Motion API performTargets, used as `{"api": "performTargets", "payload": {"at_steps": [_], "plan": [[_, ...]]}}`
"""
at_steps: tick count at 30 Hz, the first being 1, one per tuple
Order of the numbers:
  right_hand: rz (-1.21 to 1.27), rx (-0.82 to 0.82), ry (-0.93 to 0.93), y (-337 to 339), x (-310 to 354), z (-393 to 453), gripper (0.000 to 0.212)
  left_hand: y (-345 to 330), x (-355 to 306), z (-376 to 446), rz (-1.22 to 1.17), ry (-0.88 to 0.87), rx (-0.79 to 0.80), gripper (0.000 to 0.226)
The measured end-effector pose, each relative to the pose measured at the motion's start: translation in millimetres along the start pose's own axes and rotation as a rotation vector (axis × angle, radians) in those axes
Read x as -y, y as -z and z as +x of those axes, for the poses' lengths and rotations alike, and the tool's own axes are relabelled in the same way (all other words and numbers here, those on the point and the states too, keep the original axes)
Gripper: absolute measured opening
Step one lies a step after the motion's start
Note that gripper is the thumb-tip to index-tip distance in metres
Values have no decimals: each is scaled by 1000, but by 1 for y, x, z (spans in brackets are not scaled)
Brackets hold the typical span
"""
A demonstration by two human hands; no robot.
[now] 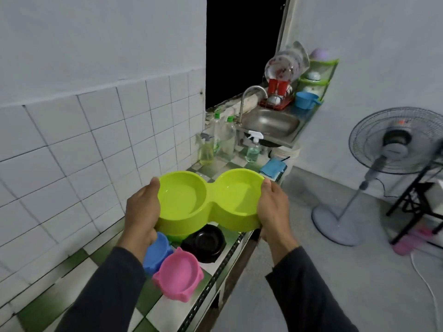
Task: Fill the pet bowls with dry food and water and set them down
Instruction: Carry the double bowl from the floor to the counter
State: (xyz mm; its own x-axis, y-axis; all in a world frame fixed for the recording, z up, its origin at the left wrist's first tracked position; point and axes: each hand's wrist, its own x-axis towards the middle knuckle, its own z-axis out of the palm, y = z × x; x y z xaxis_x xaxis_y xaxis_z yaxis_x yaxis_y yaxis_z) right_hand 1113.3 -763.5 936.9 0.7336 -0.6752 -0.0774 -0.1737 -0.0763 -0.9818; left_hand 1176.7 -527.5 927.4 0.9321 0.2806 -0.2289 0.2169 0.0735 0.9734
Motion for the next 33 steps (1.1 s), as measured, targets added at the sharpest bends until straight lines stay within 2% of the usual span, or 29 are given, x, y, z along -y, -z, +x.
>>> {"api": "performTargets", "payload": {"at_steps": [3,6,10,13,18,24,33], "plan": [[19,3,-22,8,-10,32,33,-35,8,13,-14,20,-2,52],[22,13,-27,14,-21,66,30,-67,17,24,1,33,-9,56],[30,22,-30,25,-34,109,23,-109,29,38,4,44,-28,49],[17,50,-38,30,-46,139,25,-136,35,44,17,54,-22,46],[-3,92,-81,30,-64,175,38,-162,53,59,15,99,-50,50],[-12,106,-160,17,-87,211,21,-183,73,86,36,114,-36,48],[-89,71,-198,-13,-117,253,25,-210,102,145,120,113,58,49]]}}
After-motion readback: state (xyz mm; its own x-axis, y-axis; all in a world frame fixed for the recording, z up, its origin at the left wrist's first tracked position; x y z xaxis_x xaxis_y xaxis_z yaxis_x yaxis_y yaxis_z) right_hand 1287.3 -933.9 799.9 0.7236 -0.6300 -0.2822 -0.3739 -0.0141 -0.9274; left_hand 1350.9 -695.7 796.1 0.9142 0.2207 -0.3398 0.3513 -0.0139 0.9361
